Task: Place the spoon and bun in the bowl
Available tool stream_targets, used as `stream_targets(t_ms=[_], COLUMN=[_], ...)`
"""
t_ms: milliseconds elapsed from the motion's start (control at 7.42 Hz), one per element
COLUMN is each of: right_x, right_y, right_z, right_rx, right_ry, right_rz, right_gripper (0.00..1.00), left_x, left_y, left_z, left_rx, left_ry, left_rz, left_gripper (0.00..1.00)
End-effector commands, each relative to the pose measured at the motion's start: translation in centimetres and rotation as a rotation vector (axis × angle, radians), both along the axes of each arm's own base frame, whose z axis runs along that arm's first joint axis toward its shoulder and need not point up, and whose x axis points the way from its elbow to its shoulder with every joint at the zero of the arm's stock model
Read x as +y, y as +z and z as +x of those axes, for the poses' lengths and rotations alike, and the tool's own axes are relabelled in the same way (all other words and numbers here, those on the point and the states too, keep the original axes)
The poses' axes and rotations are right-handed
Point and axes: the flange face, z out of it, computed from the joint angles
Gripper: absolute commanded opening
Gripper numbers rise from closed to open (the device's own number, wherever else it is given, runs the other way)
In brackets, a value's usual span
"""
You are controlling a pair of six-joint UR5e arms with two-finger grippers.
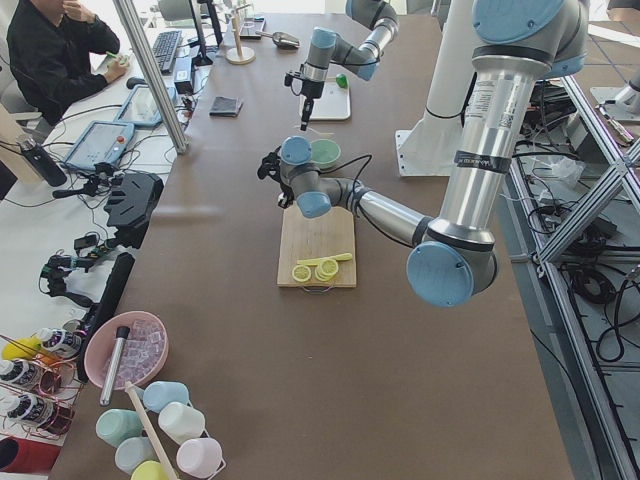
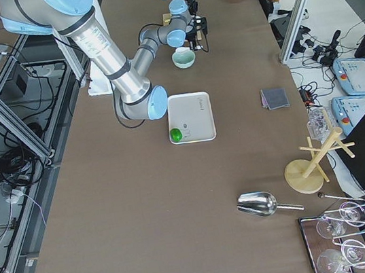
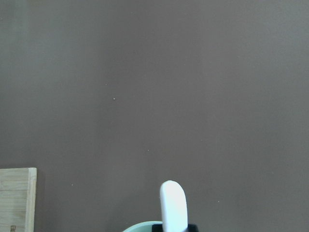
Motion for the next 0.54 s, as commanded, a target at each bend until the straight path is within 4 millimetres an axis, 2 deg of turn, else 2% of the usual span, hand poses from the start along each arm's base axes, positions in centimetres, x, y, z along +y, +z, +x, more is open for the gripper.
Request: stream_targets(t_ms=[0,270,404], right_x=[2.9,3.0,2.8], right_y=[-0.4,0.2,0.8], right_z=[-2.8,-3.5,-3.6], right_rx=[0.011,0.029,0.041], right_ry=[0.042,0.045,0.043], right_rz=[0.023,0.025,0.027], right_gripper=[0.00,0.00,0.08], left_x=[-0.7,-0.8,-0.7], left_y=[-1.2,-1.2,-1.2], left_z=[-0.4,-0.3,-0.3], left_rx=[0.012,0.012,0.012], left_ry=[0.007,0.007,0.008], left_rz=[-0.013,-0.013,-0.013], left_gripper=[0.00,0.00,0.00])
